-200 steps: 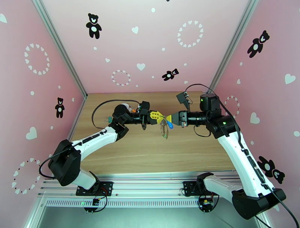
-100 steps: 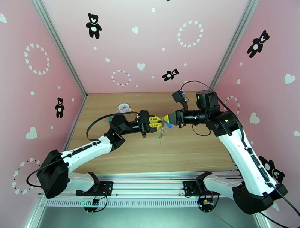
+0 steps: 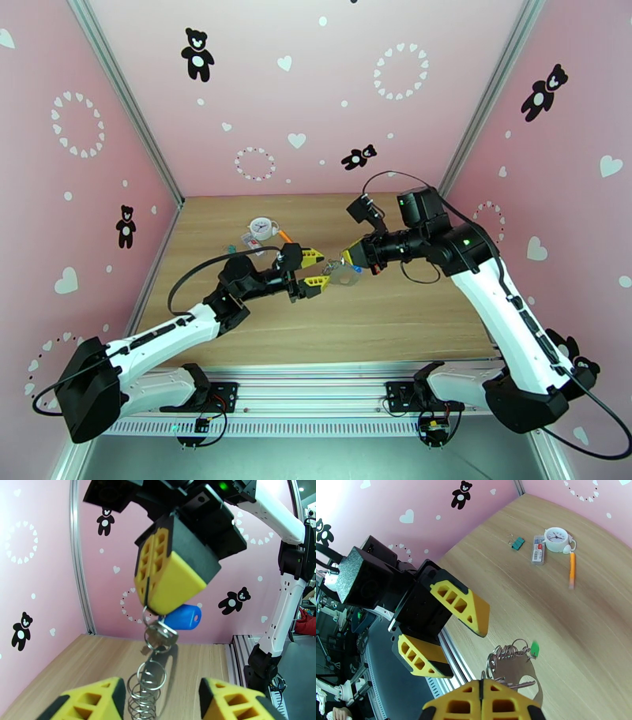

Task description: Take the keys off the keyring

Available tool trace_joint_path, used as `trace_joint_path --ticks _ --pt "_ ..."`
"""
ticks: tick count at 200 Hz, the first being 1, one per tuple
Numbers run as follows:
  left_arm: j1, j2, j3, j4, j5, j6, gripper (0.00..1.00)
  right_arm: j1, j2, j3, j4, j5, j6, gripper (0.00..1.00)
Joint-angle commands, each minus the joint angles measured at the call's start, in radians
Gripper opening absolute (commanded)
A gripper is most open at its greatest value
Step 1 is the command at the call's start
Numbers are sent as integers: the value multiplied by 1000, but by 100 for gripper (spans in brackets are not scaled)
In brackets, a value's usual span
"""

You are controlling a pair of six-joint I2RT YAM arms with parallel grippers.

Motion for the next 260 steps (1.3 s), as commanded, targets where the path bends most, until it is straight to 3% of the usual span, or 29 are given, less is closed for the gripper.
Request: trace_joint_path --ticks 1,34,100,163,216,260 --pt "-5 10 -14 47 -12 -11 57 7 -17 -44 66 -11 -35 0" --pt "-24 35 9 37 -21 -1 60 12 -32 -110 152 -32 -30 0" --pt "-46 111 38 77 -162 -28 60 18 -81 -196 246 -50 -25 0" --pt "-69 162 64 82 -223 25 48 19 -97 -231 296 -77 -3 0" --pt "-71 167 89 45 -195 65 38 18 -126 -265 308 -67 -8 0" --pt "-77 171 102 29 -225 77 39 19 -136 -276 330 -65 3 0"
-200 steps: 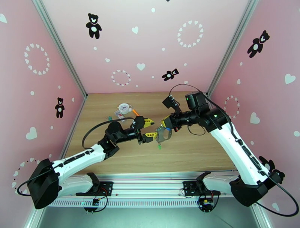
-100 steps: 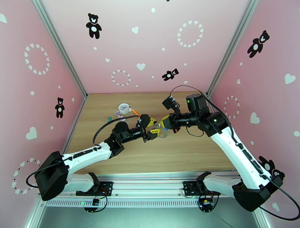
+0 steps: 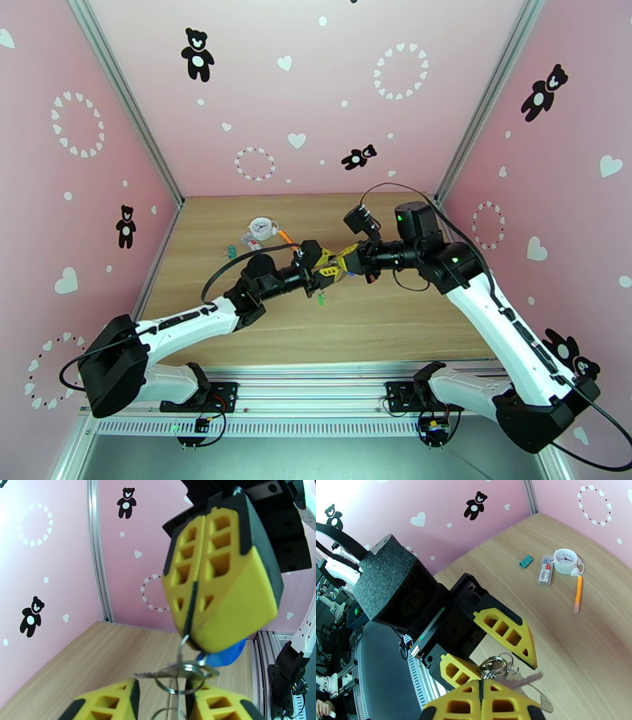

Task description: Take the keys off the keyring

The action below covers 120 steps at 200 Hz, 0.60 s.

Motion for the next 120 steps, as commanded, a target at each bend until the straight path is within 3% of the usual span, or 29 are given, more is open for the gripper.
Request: trace_joint_path --ticks 1,27,57,120 --pt "-12 11 33 -11 -30 23 40 6 -25 -18 39 -13 9 0" --pt "-30 20 33 -7 -47 46 48 6 -23 -19 47 -6 17 0" --pt "-36 20 22 28 -71 33 50 6 -23 -22 50 12 23 0" --pt "-37 26 19 35 -131 14 45 6 -36 -24 26 42 4 0"
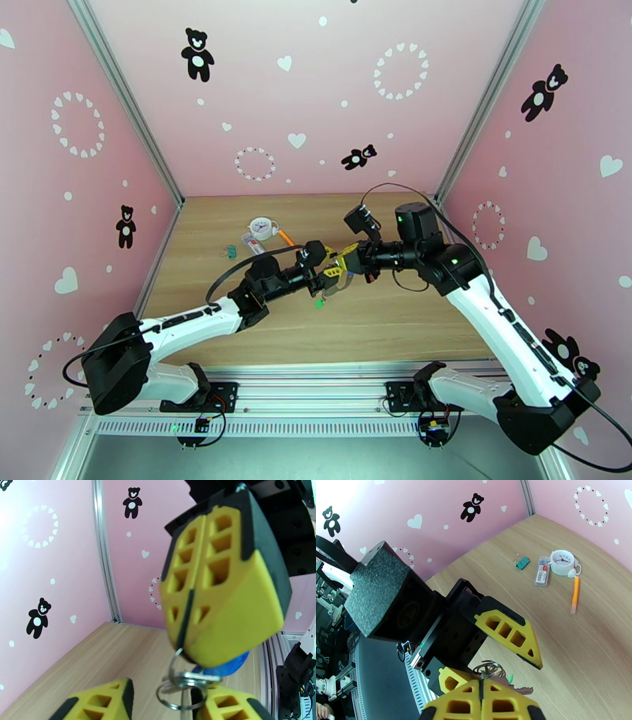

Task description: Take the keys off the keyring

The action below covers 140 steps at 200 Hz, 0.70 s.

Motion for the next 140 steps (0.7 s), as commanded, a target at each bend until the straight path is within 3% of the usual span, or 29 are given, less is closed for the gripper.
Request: trace_joint_path --ticks 1,75,140 --pt "-4 4 12 26 -41 -9 45 7 -32 -6 6 18 -4 0" --pt "-33 -3 25 0 -68 18 56 6 -37 -6 15 40 11 0" --pt "-33 -13 51 -36 -157 -23 45 6 -53 -18 6 64 8 0"
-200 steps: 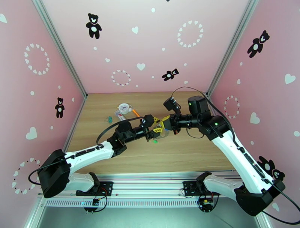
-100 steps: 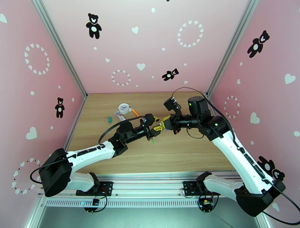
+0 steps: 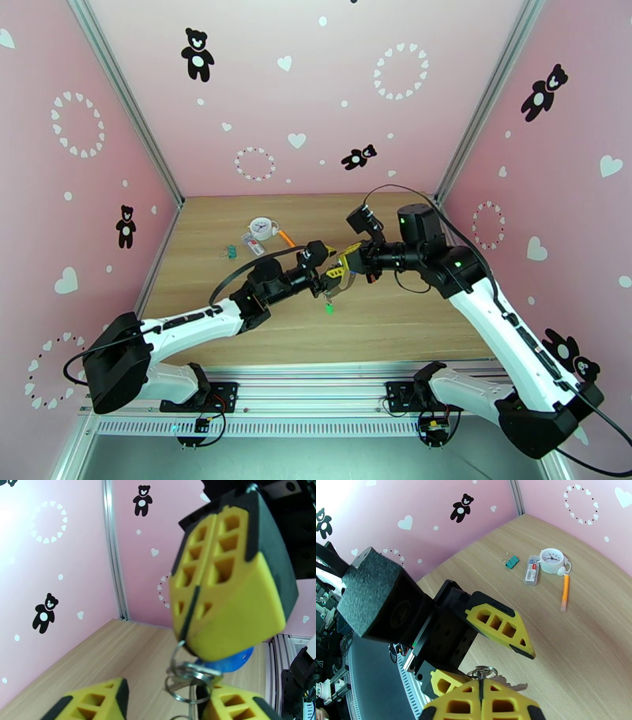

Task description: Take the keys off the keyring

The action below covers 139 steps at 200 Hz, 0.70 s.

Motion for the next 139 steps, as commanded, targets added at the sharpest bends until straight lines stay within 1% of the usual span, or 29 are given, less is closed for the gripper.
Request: trace_joint_path --ticks 1,12,23,31,68,94,125,139 --pt "-1 -13 39 -16 -63 -14 45 6 -32 -7 9 10 8 0" --pt "-2 -20 39 -27 -66 -10 44 6 -33 -5 9 11 7 0" --pt "-1 -26 35 -36 -67 -4 35 7 -33 0 6 14 7 0" --pt "-2 -31 31 -41 -60 9 33 6 -32 3 4 17 5 0" --pt "-1 -35 46 -102 -43 36 34 6 -26 15 16 -2 11 0" --pt "-2 -41 60 -134 -71 44 38 6 -20 28 -4 5 -1 0" --pt "-1 -32 78 -124 -106 20 40 7 -19 29 5 -5 4 0" --pt "-2 -25 78 -109 -93 19 40 7 -17 26 13 -16 12 0"
